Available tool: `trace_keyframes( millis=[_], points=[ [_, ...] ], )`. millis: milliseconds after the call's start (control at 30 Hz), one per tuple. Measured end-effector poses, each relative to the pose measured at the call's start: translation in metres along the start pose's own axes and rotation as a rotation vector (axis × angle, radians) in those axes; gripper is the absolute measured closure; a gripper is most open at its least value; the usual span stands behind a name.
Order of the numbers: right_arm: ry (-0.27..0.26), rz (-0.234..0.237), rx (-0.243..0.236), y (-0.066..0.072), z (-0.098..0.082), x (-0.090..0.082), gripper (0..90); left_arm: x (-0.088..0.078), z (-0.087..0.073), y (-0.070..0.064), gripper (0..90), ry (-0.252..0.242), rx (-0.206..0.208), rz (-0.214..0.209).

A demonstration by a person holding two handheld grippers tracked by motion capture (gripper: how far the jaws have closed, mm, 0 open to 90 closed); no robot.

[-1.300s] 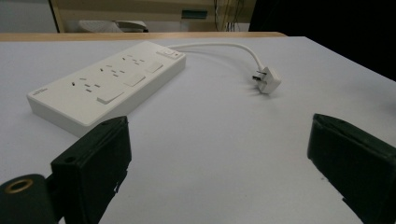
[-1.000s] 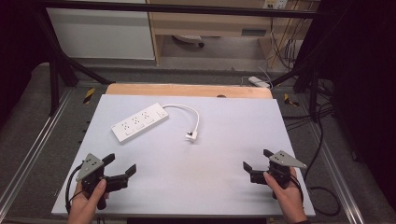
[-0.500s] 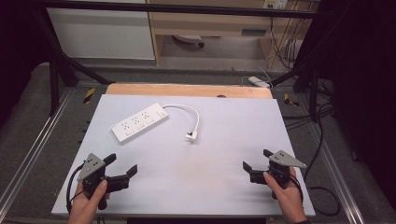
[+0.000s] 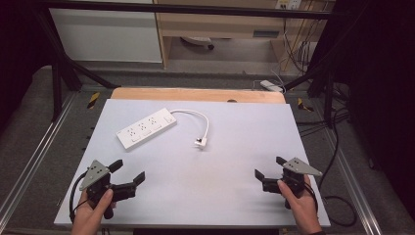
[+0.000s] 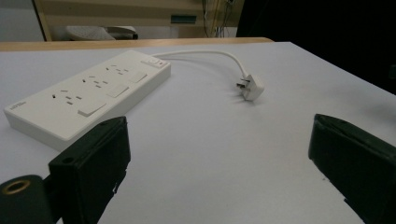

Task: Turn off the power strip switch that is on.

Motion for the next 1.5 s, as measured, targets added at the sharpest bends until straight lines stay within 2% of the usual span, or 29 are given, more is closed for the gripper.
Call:
trace_keyframes(
  millis=[33, 100, 500, 633, 1100, 1500],
  points=[
    [0.000, 0.000, 0.001, 0.000, 0.000, 0.000, 2.5, 0.001, 0.002, -0.001, 5.5, -0.009, -0.019, -0.017],
    [0.002, 0.001, 0.003, 0.000, 0.000, 0.000, 2.4, 0.003, 0.005, -0.003, 5.6, -0.014, -0.025, -0.025],
    [0.003, 0.005, 0.001, 0.000, -0.001, 0.001, 2.4, 0.007, 0.020, -0.010, 5.5, -0.022, -0.012, -0.045],
    [-0.024, 0.048, 0.063, 0.001, 0.001, -0.001, 2.2, 0.009, 0.027, -0.010, 5.5, -0.034, -0.003, -0.052],
    [-0.013, 0.034, 0.025, 0.002, 0.000, 0.001, 2.6, 0.018, 0.054, -0.005, 5.5, -0.054, 0.007, -0.044],
    [-0.002, 0.025, -0.002, 0.004, 0.000, 0.001, 2.4, 0.028, 0.072, -0.001, 5.7, -0.053, 0.017, -0.038]
  ],
)
Point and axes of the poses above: each handheld gripper's, and its own axes: x roughly forward along the jaws, z roughly out of its top, y roughly to its left, the point moved 2 cm from there along x, roughly forward along the jaws, and after that the axes turned 1 degree about x, right-handed, at the moved point
